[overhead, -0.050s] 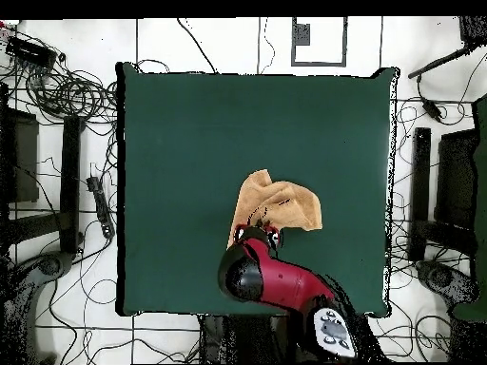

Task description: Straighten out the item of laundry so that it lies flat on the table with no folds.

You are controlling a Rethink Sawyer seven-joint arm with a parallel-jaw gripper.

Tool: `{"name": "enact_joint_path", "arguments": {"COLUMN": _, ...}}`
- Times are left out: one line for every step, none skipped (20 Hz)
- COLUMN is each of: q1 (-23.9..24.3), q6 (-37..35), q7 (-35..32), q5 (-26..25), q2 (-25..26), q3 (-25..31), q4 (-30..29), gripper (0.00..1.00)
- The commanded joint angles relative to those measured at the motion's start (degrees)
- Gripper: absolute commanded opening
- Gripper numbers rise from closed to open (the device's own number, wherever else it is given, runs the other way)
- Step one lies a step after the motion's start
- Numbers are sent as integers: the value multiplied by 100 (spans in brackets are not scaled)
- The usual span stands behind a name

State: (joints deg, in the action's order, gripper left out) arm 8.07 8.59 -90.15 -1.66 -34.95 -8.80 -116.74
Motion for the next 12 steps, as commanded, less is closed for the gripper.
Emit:
{"name": "enact_joint_path", "arguments": {"q1": 90, "q6": -316, "q7": -1073, "q5": -48, "q2": 52, "q3": -83, "q4": -507, "gripper": 0}}
{"name": "enact_joint_path", "arguments": {"q1": 133, "q6": -266, "q7": -1120, "q5": -29, "q2": 102, "q3": -55, "q4": -542, "gripper": 0}}
{"name": "enact_joint_path", "arguments": {"q1": 235, "q6": -275, "q7": -1151, "q5": -26, "q2": 142, "q3": 0, "q4": -597, "gripper": 0}}
{"name": "enact_joint_path", "arguments": {"q1": 291, "q6": -225, "q7": -1175, "q5": -23, "q2": 200, "q3": 35, "q4": -616, "gripper": 0}}
{"name": "enact_joint_path", "arguments": {"q1": 328, "q6": -116, "q7": -1188, "q5": -47, "q2": 260, "q3": 43, "q4": -611, "gripper": 0}}
{"name": "enact_joint_path", "arguments": {"q1": 387, "q6": -74, "q7": -1182, "q5": -70, "q2": 317, "q3": 78, "q4": -613, "gripper": 0}}
{"name": "enact_joint_path", "arguments": {"q1": 416, "q6": -42, "q7": -1189, "q5": -68, "q2": 382, "q3": 90, "q4": -615, "gripper": 0}}
{"name": "enact_joint_path", "arguments": {"q1": 458, "q6": 56, "q7": -1214, "q5": -85, "q2": 446, "q3": 121, "q4": -630, "gripper": 0}}
{"name": "enact_joint_path", "arguments": {"q1": 451, "q6": 166, "q7": -1253, "q5": -76, "q2": 515, "q3": 112, "q4": -642, "gripper": 0}}
{"name": "enact_joint_path", "arguments": {"q1": 444, "q6": 284, "q7": -1315, "q5": -57, "q2": 571, "q3": 92, "q4": -678, "gripper": 0}}
{"name": "enact_joint_path", "arguments": {"q1": 359, "q6": 399, "q7": -1372, "q5": 1, "q2": 615, "q3": -6, "q4": -704, "gripper": 0}}
{"name": "enact_joint_path", "arguments": {"q1": 274, "q6": 513, "q7": -1428, "q5": 59, "q2": 658, "q3": -104, "q4": -729, "gripper": 0}}
